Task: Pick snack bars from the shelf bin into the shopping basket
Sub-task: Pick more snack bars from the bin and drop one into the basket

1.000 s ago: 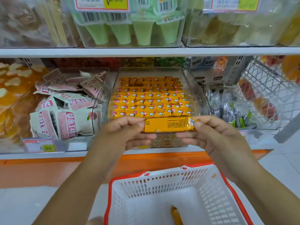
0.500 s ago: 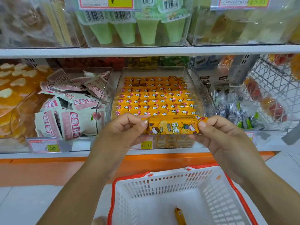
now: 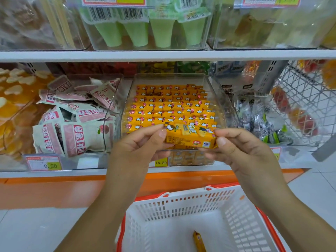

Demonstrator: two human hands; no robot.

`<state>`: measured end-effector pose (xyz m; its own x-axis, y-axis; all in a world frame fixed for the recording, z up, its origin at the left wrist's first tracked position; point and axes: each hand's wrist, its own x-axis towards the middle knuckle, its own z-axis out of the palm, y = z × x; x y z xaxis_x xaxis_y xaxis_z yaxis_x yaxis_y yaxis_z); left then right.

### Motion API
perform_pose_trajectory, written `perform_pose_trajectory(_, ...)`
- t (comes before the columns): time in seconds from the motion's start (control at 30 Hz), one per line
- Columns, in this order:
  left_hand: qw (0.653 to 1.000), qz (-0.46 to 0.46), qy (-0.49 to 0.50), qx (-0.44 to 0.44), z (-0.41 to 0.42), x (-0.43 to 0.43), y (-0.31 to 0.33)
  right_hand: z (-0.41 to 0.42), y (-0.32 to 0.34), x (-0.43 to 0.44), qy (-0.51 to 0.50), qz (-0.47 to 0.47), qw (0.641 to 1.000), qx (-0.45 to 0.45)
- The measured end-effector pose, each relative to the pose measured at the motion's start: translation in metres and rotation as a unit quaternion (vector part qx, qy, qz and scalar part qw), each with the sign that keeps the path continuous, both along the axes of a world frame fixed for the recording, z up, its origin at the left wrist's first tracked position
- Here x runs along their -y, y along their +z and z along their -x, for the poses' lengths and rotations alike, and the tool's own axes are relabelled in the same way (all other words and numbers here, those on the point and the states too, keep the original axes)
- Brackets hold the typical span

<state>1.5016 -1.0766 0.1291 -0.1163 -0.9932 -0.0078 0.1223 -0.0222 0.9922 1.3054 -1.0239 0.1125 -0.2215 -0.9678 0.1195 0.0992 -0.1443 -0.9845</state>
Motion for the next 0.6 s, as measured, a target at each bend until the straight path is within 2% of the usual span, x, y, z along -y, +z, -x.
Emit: perform_pose_trajectory(0.6,0.995,-0.057,-0.063,-0.054,-0.011,0.019,-0.012,0.006,0.004,0.009,0.041,-0.059,0.992,0.108)
